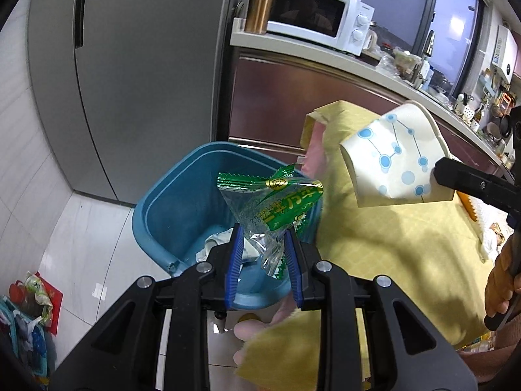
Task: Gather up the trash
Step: 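Carry the wrapper and bowl with both tools over the blue bin, then open the left tool to drop the wrapper while the right tool drops the bowl into the bin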
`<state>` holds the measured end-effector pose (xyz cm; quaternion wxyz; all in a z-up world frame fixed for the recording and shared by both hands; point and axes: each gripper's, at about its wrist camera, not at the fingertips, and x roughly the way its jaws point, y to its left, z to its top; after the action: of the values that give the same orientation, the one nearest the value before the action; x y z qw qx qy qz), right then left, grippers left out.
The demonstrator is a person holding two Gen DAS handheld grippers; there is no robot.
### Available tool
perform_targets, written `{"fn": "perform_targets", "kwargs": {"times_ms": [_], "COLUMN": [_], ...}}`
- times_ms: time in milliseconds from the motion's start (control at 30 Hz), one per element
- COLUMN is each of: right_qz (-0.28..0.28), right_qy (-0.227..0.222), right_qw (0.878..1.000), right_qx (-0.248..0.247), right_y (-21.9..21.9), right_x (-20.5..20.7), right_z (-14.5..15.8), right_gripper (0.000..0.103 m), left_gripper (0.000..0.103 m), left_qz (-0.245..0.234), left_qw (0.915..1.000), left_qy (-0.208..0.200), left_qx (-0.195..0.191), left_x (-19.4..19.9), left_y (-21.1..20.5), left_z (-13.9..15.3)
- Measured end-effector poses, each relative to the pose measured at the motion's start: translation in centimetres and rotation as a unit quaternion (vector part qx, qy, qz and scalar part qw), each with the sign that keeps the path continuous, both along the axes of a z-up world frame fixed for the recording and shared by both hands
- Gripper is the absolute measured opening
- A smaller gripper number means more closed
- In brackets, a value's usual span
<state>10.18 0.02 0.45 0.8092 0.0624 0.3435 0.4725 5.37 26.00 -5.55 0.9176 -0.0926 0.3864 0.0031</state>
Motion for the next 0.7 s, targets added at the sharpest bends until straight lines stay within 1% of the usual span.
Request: {"fn": "perform_targets", "kwargs": {"times_ms": [267,467,700], "right_qz": [0.019,0.028,0.04], "right_qy": [0.008,0.019,0.048], "right_qw": [0.999,0.998,0.994], "right_qx": [-0.031,-0.061,-0.093], "right_y": [3.4,5.7,7.9], "right_x": [1.4,2.4,3.3], "right_z": [-0.8,-1.9,-3.6], "right_gripper": [0.003,0.003,0.003], "left_gripper": [0.026,0.027,0.028], "left_qz": [0.013,0.025,0.036], "left_qw": [0.9996,0.9987,0.9977], "left_qy": [0.026,0.045,0.057], "left_qx": [-0.003,-0.004,0.002], "left_x": [1.6,2.9,4.2], "left_y": [0.9,1.7,2.1], "left_z": [-2.0,-3.7,-4.7]}}
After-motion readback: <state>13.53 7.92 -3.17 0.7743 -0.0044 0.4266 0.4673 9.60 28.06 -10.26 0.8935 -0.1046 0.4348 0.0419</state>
